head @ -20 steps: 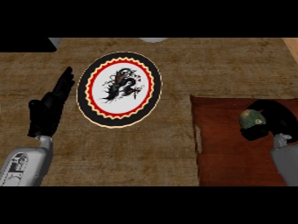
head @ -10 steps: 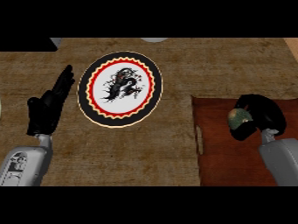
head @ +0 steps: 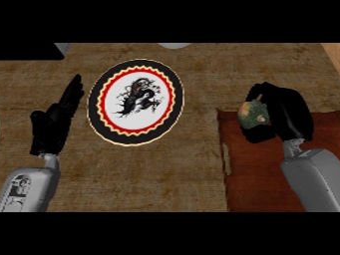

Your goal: Pick the squash from the tray and place it in the plate

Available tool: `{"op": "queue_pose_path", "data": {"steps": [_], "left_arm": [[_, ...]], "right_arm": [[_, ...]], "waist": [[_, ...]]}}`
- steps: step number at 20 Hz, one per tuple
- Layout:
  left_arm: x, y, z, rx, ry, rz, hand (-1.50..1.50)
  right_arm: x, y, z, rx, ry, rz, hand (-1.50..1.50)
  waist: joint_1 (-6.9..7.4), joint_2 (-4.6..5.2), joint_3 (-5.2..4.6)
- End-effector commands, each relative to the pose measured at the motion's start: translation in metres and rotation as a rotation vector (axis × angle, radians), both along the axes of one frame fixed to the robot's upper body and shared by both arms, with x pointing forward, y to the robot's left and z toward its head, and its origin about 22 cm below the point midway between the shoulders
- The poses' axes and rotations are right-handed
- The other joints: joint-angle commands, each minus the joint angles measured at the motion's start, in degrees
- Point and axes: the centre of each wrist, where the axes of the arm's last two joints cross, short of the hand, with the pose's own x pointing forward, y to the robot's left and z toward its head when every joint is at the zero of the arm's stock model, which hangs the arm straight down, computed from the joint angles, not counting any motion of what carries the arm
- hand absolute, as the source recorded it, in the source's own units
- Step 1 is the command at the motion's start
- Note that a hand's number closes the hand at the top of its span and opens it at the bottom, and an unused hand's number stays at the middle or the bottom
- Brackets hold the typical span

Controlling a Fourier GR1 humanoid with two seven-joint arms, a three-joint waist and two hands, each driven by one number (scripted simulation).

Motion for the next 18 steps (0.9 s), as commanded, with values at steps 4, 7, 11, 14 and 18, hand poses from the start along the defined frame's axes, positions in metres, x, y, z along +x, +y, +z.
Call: {"op": "queue_pose_path", "data": {"steps": [4,7,11,14,18], "left_arm": [[0.0,-0.005,-0.001,0.007,-0.011,-0.013,0.0],[0.001,0.014,-0.012,-0.009,-0.002,-0.014,0.0],[0.003,-0.017,0.004,0.005,-0.007,-0.002,0.0],[0.017,0.007,0.002,0.01,-0.005,-0.017,0.0],[0.01,-0.001,0.011,-0.004,-0.019,-0.039,0.0]], "right_arm": [[0.004,0.03,0.063,0.09,-0.237,0.219,1.5],[-0.002,0.087,0.079,0.129,-0.22,0.287,1.5],[0.019,0.106,0.086,0.214,-0.148,0.314,1.5],[0.029,0.149,0.081,0.206,-0.079,0.323,1.5],[0.05,0.173,0.059,0.241,-0.057,0.308,1.5]], "waist": [[0.36,0.22,0.0],[0.66,0.28,-0.07],[0.82,0.24,-0.01],[0.88,0.43,-0.04],[2.2,0.58,-0.01]]}}
